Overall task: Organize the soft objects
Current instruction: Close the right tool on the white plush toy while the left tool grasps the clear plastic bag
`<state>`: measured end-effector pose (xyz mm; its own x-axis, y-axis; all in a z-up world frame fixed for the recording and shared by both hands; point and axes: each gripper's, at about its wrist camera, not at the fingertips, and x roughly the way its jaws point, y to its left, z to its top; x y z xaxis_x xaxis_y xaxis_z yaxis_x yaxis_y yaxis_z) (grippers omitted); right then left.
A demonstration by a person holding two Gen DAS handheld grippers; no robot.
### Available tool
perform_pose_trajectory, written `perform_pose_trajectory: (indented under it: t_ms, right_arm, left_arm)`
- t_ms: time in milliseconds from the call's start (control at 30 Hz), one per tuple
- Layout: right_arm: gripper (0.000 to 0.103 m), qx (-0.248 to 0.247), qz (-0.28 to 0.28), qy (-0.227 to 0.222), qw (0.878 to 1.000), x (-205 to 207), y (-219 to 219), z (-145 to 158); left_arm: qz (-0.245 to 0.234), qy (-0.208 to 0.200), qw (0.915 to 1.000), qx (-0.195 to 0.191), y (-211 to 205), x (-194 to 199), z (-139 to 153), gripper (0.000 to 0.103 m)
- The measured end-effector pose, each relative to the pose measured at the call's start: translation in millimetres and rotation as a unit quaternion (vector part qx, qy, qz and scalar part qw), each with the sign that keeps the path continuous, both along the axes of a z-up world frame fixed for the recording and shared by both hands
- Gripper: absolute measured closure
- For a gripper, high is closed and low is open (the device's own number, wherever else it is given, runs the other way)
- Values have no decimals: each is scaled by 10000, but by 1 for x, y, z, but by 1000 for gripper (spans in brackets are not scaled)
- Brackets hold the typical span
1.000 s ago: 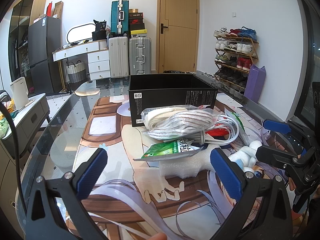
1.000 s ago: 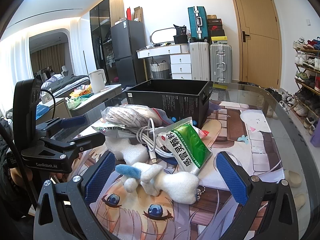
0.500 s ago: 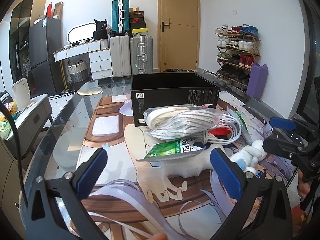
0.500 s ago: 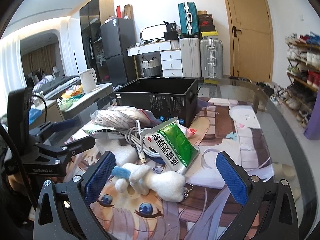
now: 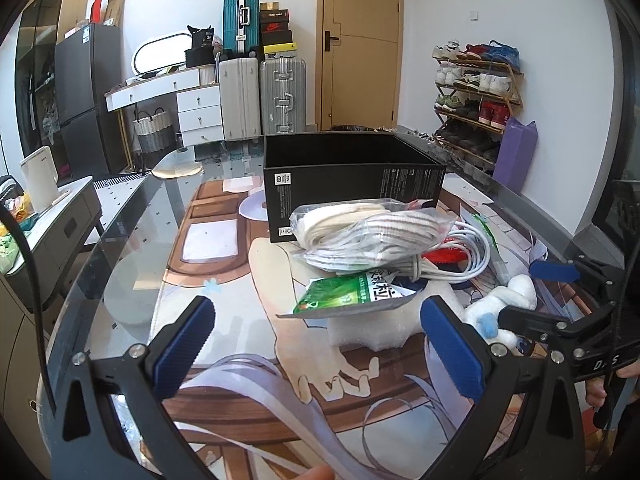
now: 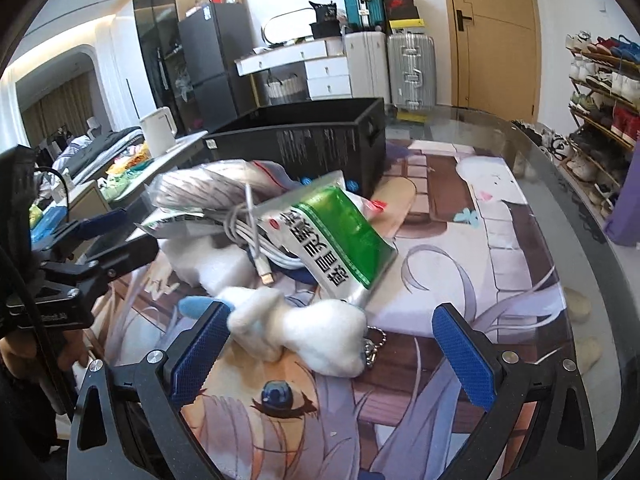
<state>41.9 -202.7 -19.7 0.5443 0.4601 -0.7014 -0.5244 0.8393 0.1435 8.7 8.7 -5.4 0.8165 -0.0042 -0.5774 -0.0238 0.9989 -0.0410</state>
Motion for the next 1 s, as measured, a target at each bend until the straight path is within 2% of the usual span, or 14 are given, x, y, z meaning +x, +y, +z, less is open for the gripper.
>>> perform_pose_trajectory:
  t_ms: [133, 400, 533, 600, 667, 800, 867, 1000]
  right_arm:
    - [1, -50, 6, 83, 10000, 2, 3, -5]
    - [1, -657, 225, -102, 9975, -3, 17, -10]
    - [3, -601, 243, -56, 9979, -2, 16, -9]
    - [7, -544, 213, -96, 9982, -3, 14, -8]
    - [18, -483, 234, -123, 9985, -3, 15, -6]
    - [30, -470, 292, -197, 9983, -5, 17, -5]
    - [42, -456, 302, -240, 9982, -6, 17, -4]
    - [46, -402, 334, -310, 9982, -8, 13, -5]
  left_arm:
    - [-10, 60, 9999, -86, 1, 2, 0, 0]
    - [-19, 117, 9998, -184, 2, 3, -2, 0]
    - [-35, 126, 9997, -191, 2, 4, -2, 0]
    - [-38, 142, 9997, -205, 2, 5, -2, 0]
    - [-55, 170, 9995, -261, 2, 6, -2, 0]
    - [-75, 212, 9991, -362, 2, 8, -2, 0]
    - [-77, 233, 9990, -382, 2, 9, -2, 0]
    - [-82, 295, 9984, -468, 2, 14, -1, 0]
